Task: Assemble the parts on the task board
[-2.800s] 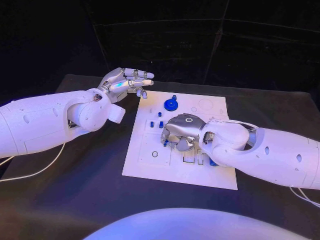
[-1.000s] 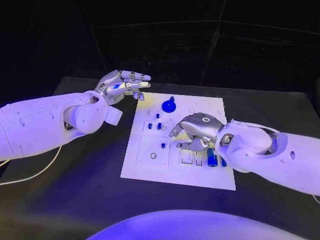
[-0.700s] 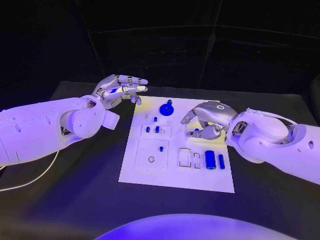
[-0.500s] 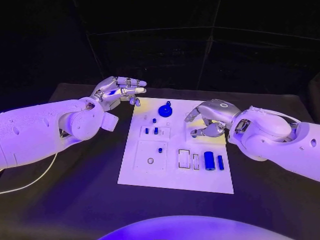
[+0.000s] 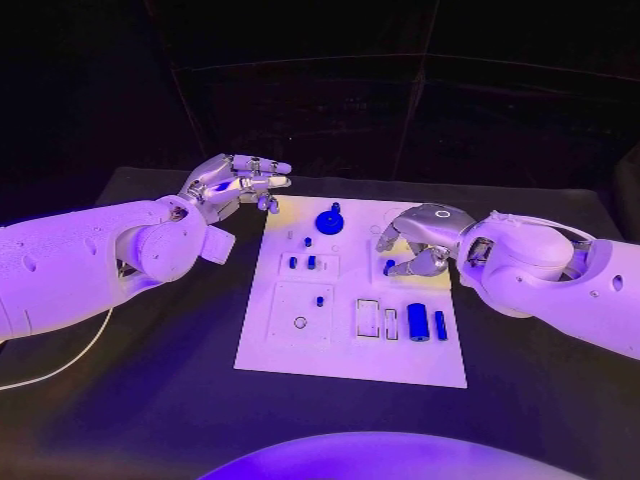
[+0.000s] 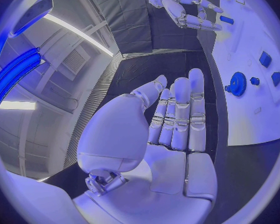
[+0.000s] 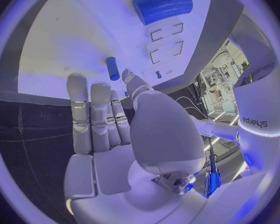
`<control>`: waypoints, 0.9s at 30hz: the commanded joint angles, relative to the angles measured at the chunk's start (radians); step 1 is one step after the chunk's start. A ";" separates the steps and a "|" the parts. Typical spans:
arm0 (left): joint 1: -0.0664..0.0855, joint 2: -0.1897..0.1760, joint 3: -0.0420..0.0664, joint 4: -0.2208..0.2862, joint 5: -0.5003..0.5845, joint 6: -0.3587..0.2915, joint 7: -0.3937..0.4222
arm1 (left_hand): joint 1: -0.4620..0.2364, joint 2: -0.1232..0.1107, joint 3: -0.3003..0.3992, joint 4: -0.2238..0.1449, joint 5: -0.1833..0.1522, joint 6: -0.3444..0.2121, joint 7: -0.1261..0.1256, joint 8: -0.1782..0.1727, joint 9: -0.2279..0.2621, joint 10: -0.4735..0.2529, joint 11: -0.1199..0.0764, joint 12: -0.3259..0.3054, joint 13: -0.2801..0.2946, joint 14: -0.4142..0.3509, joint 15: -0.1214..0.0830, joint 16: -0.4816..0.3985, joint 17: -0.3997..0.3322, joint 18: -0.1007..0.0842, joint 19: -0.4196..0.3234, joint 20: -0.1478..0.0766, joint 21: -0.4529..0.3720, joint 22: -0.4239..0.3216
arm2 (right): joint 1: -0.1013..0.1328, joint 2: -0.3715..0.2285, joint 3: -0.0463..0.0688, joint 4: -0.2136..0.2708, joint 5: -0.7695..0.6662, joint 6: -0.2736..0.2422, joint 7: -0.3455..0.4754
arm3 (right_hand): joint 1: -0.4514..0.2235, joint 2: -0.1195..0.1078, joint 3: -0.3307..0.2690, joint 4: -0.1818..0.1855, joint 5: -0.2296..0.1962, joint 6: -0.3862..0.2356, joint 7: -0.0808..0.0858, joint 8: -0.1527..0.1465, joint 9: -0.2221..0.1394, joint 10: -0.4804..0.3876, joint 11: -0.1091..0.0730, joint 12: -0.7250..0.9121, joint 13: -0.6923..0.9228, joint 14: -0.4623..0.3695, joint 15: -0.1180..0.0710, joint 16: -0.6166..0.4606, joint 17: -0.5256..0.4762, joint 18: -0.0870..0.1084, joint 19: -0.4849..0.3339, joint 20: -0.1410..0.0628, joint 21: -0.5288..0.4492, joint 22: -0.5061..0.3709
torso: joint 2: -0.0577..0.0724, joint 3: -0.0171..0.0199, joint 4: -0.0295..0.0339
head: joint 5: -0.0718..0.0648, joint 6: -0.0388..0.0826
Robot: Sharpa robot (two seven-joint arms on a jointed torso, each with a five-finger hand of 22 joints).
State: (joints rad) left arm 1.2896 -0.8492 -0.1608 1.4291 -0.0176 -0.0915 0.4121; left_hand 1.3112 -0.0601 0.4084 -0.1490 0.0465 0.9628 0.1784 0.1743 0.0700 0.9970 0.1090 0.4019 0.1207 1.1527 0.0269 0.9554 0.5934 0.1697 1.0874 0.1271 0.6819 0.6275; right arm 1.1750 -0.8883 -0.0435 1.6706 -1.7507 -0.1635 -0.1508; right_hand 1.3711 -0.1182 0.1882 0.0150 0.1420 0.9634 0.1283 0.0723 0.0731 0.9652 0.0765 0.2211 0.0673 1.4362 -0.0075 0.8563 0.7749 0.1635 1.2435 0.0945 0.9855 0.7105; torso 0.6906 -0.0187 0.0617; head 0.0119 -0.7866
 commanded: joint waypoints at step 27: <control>0.001 0.005 0.001 -0.005 0.002 0.013 0.002 | 0.003 0.005 -0.006 -0.002 0.003 -0.005 0.002 0.007 -0.001 -0.011 0.001 0.006 0.002 -0.010 -0.001 -0.006 -0.002 0.013 -0.009 -0.002 -0.008 -0.002 | 0.002 0.033 0.000 -0.031 -0.016 0.082 0.006 | 0.071 0.069 0.172 0.010 -0.056 0.128 0.002 0.016 0.009 0.165 -0.007 -0.018 -0.004 0.041 -0.010 0.111 0.094 -0.040 0.089 -0.006 0.134 0.185 | 0.000 0.0003 -0.0007 | -0.002 -0.007</control>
State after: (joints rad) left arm 1.2895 -0.8453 -0.1609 1.4242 -0.0176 -0.0899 0.4107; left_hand 1.3112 -0.0601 0.4084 -0.1490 0.0465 0.9628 0.1784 0.1743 0.0700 0.9932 0.1126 0.4019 0.1215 1.1491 0.0232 0.9554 0.5917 0.1697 1.0838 0.1235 0.6756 0.6264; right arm 1.1747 -0.8562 -0.0439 1.6393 -1.7607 -0.0569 -0.1503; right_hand 1.4321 -0.0572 0.3501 0.0252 0.0956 1.0824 0.1295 0.0814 0.0786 1.1229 0.0697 0.2071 0.0618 1.4616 -0.0144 0.9610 0.8634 0.1313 1.3251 0.0897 1.1114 0.8849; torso 0.6907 -0.0180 0.0612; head 0.0095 -0.7929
